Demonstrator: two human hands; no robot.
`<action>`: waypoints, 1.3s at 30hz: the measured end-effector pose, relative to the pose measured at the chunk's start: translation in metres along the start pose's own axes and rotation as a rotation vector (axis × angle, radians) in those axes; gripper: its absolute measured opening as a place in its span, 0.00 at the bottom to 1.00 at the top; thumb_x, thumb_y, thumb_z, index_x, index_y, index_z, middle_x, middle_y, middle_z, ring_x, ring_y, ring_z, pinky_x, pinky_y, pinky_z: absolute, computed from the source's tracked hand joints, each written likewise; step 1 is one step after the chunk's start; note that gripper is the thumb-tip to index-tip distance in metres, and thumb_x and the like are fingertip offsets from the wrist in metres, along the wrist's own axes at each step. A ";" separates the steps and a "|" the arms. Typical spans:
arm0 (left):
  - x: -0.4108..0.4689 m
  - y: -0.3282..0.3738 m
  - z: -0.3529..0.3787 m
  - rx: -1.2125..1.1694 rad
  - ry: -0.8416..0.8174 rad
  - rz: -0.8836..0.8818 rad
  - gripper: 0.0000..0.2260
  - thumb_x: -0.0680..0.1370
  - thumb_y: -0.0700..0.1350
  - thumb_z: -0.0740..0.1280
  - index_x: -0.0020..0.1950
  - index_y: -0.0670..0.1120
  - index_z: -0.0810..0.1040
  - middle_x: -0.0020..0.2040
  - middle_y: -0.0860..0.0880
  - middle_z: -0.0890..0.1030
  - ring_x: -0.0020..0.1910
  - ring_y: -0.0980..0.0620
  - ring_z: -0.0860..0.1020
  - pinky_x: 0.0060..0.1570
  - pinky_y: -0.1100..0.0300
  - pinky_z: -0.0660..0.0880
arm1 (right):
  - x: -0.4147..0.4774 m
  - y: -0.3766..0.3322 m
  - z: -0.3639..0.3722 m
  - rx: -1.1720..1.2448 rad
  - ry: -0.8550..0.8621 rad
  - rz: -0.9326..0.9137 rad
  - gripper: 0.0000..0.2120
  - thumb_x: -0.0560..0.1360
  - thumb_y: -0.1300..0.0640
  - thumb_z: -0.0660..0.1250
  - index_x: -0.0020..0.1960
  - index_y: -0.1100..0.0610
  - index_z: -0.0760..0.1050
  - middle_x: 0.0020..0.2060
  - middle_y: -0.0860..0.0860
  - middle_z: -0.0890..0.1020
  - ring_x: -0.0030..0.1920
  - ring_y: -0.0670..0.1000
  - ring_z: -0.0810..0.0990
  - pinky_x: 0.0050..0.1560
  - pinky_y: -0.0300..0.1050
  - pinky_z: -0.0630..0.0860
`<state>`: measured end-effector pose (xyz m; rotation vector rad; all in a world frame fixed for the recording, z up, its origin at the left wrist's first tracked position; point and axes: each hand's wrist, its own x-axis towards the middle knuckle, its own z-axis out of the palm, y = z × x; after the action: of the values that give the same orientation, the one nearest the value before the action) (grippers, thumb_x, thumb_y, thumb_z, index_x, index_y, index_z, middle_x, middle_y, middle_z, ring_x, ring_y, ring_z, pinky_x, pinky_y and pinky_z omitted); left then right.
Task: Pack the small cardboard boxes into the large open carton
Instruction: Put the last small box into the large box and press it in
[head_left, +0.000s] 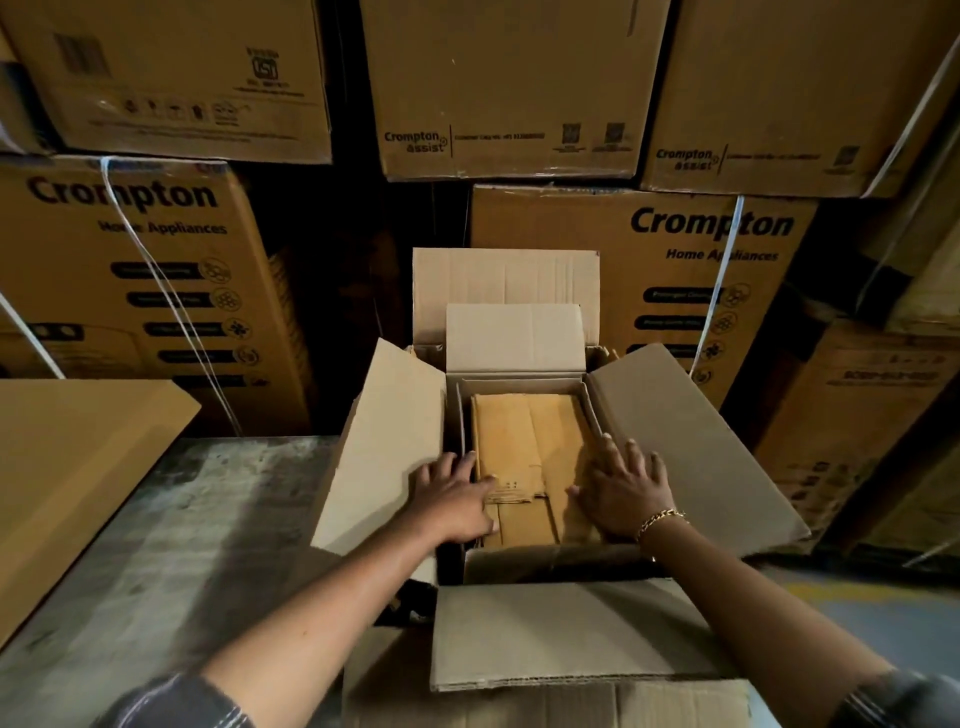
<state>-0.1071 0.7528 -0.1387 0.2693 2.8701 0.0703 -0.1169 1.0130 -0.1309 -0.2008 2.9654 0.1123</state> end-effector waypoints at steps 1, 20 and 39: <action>-0.001 0.001 0.001 0.009 -0.009 0.000 0.34 0.75 0.64 0.66 0.79 0.62 0.58 0.83 0.48 0.44 0.80 0.41 0.39 0.73 0.35 0.40 | -0.001 0.001 0.001 -0.027 0.018 -0.004 0.34 0.79 0.31 0.46 0.81 0.46 0.55 0.81 0.52 0.38 0.80 0.62 0.37 0.75 0.69 0.39; -0.018 0.016 -0.014 0.016 -0.009 -0.038 0.32 0.79 0.55 0.65 0.81 0.56 0.56 0.82 0.46 0.55 0.81 0.43 0.44 0.74 0.36 0.41 | 0.010 -0.017 -0.016 -0.081 -0.015 -0.089 0.31 0.80 0.37 0.51 0.76 0.53 0.65 0.80 0.55 0.59 0.80 0.60 0.45 0.77 0.63 0.43; 0.060 -0.022 0.004 0.048 0.335 0.006 0.43 0.76 0.72 0.32 0.77 0.52 0.67 0.81 0.48 0.59 0.81 0.47 0.50 0.75 0.44 0.37 | 0.035 -0.118 0.004 0.206 -0.070 -0.528 0.34 0.78 0.32 0.51 0.80 0.44 0.49 0.82 0.52 0.50 0.80 0.58 0.51 0.72 0.70 0.57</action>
<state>-0.1673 0.7428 -0.1593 0.3008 3.2075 0.0511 -0.1337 0.8925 -0.1484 -0.9096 2.7197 -0.2450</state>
